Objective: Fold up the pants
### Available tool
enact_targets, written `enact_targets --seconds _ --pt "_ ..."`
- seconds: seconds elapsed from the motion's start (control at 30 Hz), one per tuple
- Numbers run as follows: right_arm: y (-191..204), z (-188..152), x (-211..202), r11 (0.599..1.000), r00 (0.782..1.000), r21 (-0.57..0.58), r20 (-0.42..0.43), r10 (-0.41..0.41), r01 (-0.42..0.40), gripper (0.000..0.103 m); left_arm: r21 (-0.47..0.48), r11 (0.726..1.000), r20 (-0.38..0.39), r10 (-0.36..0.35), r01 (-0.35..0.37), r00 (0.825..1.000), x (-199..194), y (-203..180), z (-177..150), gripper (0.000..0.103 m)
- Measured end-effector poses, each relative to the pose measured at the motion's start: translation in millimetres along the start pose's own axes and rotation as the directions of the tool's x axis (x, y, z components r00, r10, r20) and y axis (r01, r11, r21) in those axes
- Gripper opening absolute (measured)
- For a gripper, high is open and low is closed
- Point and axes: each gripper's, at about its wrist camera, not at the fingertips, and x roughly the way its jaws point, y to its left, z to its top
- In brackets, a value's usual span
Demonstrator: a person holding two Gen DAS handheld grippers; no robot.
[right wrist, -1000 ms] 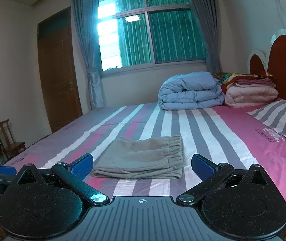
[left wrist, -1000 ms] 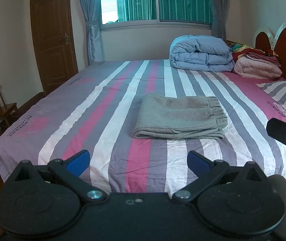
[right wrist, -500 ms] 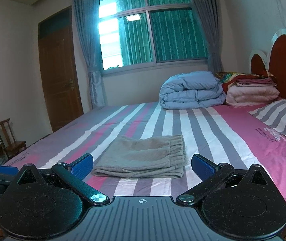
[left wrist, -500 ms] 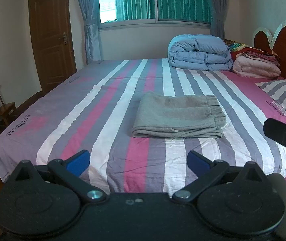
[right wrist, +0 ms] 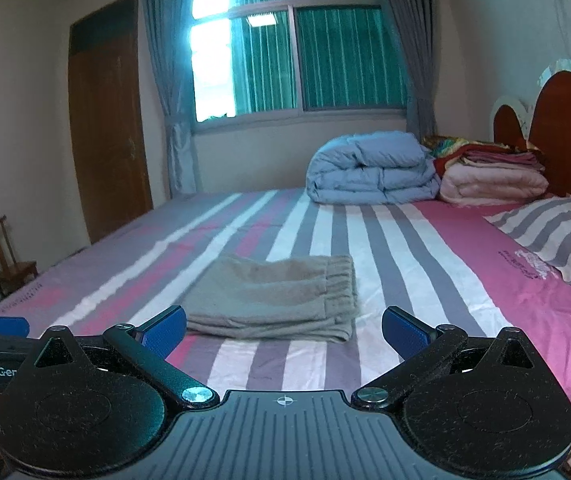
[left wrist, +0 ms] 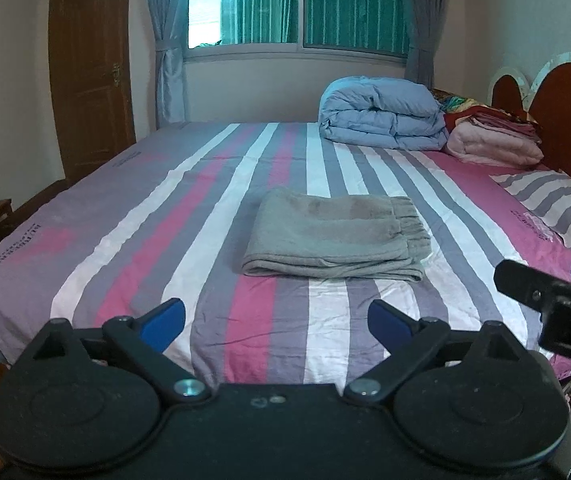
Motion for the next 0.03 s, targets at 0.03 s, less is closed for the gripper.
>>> enact_targets --seconds 0.03 --pt "-0.1 0.0 0.9 1.0 1.0 0.001 -0.006 0.0 0.0 0.103 -0.002 1.0 -0.003 0.004 -0.004 1.0 0.3 -0.3 0.6 0.097"
